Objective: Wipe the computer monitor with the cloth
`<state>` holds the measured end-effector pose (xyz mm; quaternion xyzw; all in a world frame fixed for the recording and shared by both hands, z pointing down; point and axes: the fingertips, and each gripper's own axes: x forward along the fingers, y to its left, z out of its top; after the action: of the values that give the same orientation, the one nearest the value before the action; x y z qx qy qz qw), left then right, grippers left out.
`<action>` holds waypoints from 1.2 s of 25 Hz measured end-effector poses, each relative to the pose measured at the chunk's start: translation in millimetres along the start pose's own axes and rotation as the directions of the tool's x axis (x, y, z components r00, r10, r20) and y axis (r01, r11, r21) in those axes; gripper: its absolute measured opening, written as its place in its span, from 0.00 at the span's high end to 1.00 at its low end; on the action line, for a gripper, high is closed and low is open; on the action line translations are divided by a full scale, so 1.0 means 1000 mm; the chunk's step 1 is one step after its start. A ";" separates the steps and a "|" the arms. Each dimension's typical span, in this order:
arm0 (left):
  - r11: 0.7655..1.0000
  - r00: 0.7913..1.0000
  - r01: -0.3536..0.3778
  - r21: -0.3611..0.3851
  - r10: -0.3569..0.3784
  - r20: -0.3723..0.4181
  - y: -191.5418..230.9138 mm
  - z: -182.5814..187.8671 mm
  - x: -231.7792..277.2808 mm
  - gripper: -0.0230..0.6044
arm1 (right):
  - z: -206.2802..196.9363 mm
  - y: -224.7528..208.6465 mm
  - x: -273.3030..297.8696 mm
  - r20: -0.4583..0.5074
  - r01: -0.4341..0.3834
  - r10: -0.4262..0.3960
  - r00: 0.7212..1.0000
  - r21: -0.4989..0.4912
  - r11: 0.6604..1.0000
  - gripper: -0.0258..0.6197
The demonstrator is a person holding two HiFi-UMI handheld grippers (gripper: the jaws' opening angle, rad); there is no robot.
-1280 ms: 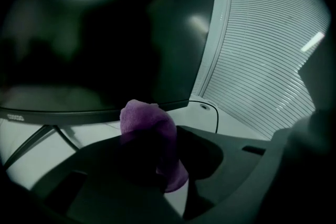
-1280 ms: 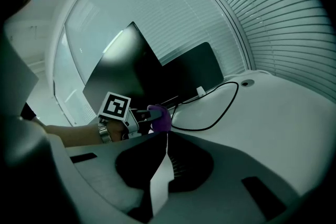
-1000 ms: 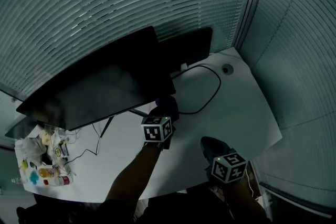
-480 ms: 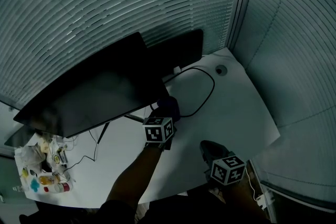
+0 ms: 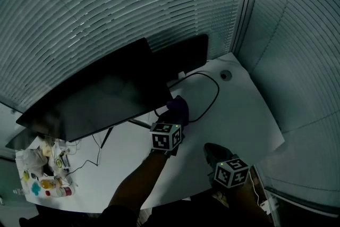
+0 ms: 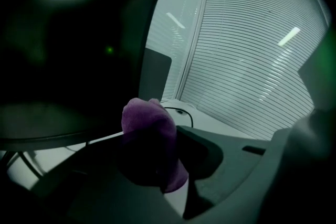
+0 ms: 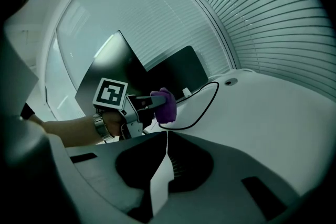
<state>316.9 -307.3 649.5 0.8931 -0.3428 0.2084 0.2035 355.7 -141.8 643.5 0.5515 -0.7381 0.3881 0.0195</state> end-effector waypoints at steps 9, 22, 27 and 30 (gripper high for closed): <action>0.998 0.998 0.055 -0.014 -0.055 0.026 -0.014 0.022 0.010 0.85 | -0.001 0.000 0.009 -0.013 -0.007 0.007 1.000 -0.002 1.000 0.92; 1.000 0.995 0.020 -0.002 -0.019 0.095 -0.001 0.067 -0.010 0.85 | 0.005 0.007 0.017 -0.011 -0.030 0.030 0.999 -0.008 1.000 0.92; 1.000 0.986 0.025 0.016 -0.027 0.166 -0.006 0.102 -0.033 0.85 | 0.016 0.016 0.018 0.005 -0.049 0.049 0.999 -0.030 0.998 0.92; 0.999 0.976 0.028 0.024 -0.033 0.217 -0.009 0.131 -0.051 0.85 | 0.019 0.022 0.020 0.003 -0.060 0.060 0.998 -0.036 0.998 0.92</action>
<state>319.2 -340.2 512.1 0.9177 -0.3470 0.1100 0.1588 336.9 -166.6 627.1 0.5296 -0.7612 0.3740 0.0162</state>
